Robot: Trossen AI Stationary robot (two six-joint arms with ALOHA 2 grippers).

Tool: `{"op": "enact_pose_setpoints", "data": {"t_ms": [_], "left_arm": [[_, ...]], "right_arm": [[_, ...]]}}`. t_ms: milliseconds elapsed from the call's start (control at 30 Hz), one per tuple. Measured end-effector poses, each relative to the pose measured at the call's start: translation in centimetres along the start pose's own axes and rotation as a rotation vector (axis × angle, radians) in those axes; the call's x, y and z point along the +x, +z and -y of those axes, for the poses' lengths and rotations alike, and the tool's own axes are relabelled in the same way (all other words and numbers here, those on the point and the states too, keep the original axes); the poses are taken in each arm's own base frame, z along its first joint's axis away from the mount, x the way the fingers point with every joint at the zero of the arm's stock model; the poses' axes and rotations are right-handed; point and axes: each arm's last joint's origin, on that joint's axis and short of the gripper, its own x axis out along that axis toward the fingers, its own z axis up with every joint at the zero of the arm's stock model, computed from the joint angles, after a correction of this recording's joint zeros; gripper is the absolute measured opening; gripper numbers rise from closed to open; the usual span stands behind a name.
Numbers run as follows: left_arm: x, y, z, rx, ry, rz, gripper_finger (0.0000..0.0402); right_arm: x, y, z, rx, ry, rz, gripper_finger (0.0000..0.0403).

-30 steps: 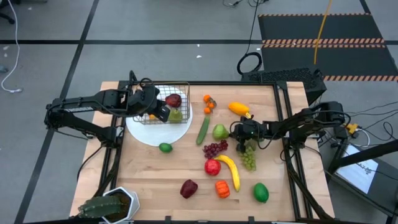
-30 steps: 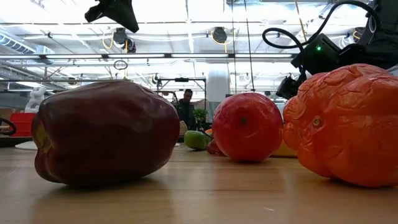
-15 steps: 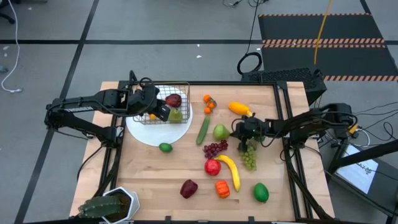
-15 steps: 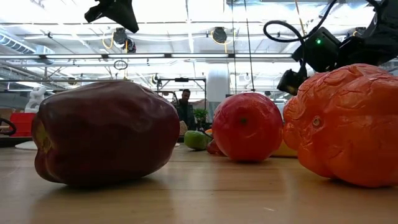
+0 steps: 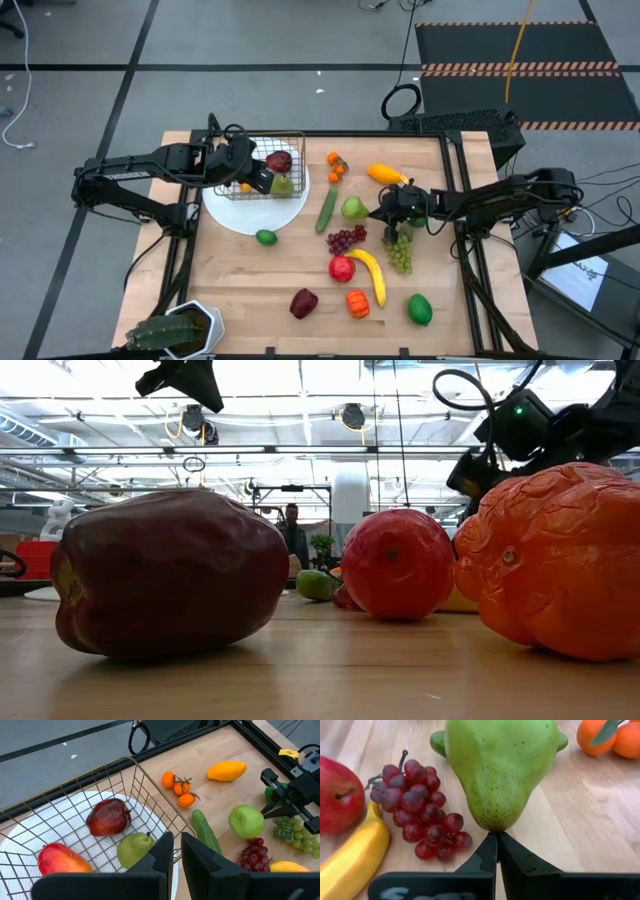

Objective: Build produce basket
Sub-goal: Put the pear into the wired basket

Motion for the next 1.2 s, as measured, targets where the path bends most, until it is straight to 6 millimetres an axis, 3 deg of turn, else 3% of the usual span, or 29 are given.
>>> {"op": "enact_pose_setpoints", "data": {"t_ms": [367,600,733,1000,1200], "left_arm": [[0.0,0.0,0.0,-0.024,-0.003,0.001,0.0035],[0.1,0.3,1.8,-0.109,-0.118,0.054,0.0048],[0.8,0.3,3.3,-0.145,-0.199,0.049,0.0098],[3.4,0.3,7.9,-0.113,-0.393,0.127,0.0249],[4.7,0.9,10.4,-0.093,-0.515,0.257,0.0292]], "right_arm": [[-1.6,1.5,-0.3,0.086,0.045,0.116,0.0],[-3.6,5.2,-1.0,0.16,0.083,0.254,0.0],[-4.7,8.4,-1.5,0.168,0.103,0.337,0.0],[-7.4,14.6,-1.4,0.252,0.109,0.499,0.0],[-9.3,17.6,-0.6,0.297,0.096,0.614,0.0]]}}
